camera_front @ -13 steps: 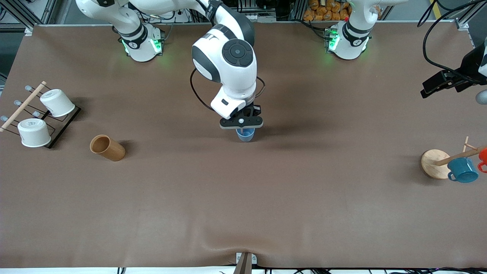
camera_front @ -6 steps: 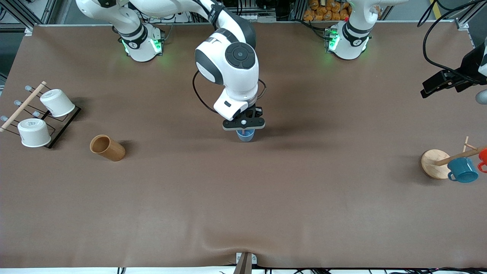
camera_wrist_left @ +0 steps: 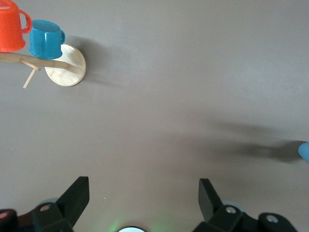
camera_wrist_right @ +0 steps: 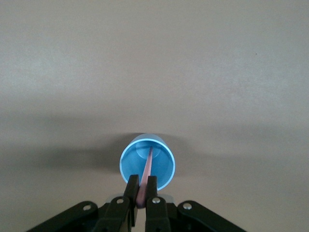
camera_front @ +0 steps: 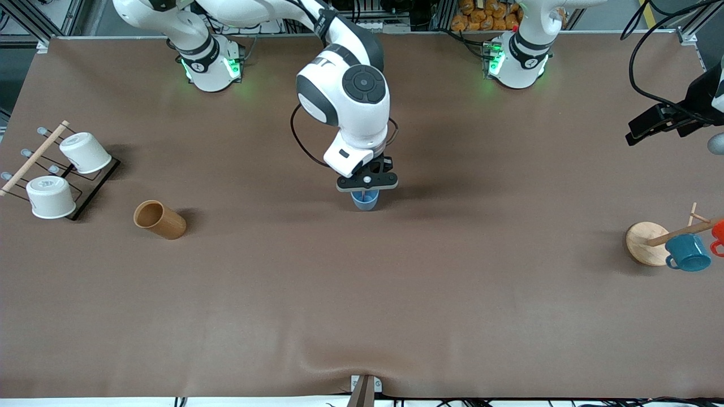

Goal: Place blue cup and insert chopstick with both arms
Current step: 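Lower the pink chopstick into the blue cup with the right gripper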

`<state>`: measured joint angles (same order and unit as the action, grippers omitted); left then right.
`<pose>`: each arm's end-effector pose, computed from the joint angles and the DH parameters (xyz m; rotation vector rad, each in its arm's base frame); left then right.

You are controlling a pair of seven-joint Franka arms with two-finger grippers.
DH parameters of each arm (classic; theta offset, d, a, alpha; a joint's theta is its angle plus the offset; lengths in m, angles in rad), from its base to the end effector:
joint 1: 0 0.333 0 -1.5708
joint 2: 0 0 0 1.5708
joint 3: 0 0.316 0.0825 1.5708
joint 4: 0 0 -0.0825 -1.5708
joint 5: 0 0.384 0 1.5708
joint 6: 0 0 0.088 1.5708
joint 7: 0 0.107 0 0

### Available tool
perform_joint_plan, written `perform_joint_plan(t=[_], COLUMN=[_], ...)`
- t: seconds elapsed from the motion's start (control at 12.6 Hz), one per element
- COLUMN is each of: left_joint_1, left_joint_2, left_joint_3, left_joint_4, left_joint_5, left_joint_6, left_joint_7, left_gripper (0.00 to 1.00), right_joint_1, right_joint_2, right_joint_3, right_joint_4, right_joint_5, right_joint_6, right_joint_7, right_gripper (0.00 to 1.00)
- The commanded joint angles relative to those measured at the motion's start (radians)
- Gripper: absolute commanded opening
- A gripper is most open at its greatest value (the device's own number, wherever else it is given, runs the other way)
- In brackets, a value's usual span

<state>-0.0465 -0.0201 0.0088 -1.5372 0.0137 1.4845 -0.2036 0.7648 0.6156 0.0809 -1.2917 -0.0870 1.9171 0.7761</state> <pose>0.5393 -0.0187 0.6438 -3.1130 -0.2603 0.0480 0.4977 0.5322 0.3893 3.1225 0.1306 0.0528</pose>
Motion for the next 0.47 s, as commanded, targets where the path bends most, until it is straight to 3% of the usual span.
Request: perform_joint_plan(t=[0.0, 0.16, 0.24, 0.32, 0.4], left_joint_1=[0.008, 0.008, 0.008, 0.008, 0.008], left_joint_2=[-0.004, -0.006, -0.006, -0.004, -0.004], left_joint_3=[-0.004, -0.004, -0.004, -0.004, -0.004], left_joint_4=[0.014, 0.014, 0.014, 0.019, 0.02], left_joint_5=[0.0, -0.001, 0.0, 0.0, -0.003], left_joint_6=[-0.017, -0.016, -0.017, -0.015, -0.016], left_joint_7=[0.021, 0.021, 0.021, 0.021, 0.021], left_gripper=[1.0, 1.0, 1.0, 1.0, 1.0], right_joint_1=[0.022, 0.022, 0.022, 0.022, 0.022], right_joint_2=[-0.002, 0.0, 0.0, 0.0, 0.0], right_joint_3=[-0.012, -0.012, -0.012, -0.012, -0.012], right_joint_4=[-0.026, -0.026, -0.026, -0.026, -0.026], right_joint_5=[-0.023, -0.026, -0.043, -0.059, -0.063], right_joint_6=[0.029, 0.03, 0.03, 0.028, 0.03], right_joint_7=[0.003, 0.003, 0.003, 0.003, 0.003], right_gripper=[0.0, 0.0, 0.06, 0.49, 0.99])
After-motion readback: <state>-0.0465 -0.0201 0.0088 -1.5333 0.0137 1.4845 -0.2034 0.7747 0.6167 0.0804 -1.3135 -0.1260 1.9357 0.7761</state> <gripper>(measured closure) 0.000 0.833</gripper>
